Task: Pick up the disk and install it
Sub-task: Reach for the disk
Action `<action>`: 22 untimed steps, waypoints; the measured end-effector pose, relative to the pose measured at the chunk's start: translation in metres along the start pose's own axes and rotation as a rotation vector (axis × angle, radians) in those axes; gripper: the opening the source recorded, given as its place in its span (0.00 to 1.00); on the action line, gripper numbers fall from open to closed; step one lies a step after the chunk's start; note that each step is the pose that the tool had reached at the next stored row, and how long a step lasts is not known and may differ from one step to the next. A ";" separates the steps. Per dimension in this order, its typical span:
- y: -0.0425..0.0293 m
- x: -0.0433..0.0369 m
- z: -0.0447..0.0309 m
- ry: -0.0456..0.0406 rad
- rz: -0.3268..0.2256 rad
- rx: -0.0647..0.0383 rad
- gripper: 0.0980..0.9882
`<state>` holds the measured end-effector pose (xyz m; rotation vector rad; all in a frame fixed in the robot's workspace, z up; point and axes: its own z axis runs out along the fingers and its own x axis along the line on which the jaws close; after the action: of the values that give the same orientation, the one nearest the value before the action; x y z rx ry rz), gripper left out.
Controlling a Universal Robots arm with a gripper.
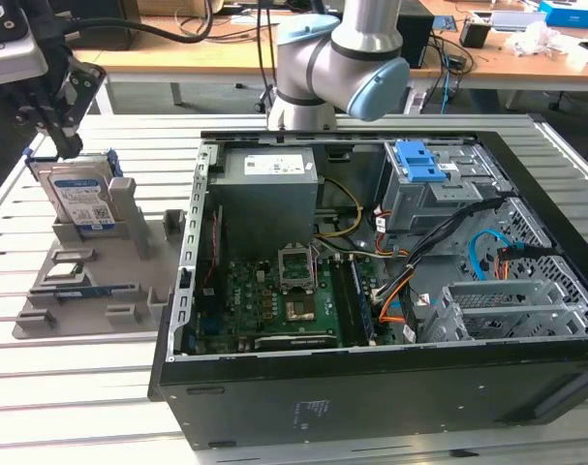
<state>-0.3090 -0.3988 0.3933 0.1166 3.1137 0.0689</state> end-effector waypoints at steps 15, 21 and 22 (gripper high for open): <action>-0.0031 0.0411 -0.0011 0.0000 0.000 0.000 0.01; -0.0048 0.0634 -0.0017 0.0000 0.000 0.000 0.01; -0.0051 0.0684 -0.0018 0.0000 0.000 0.000 0.01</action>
<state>-0.3775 -0.3989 0.3933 0.1166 3.1137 0.0688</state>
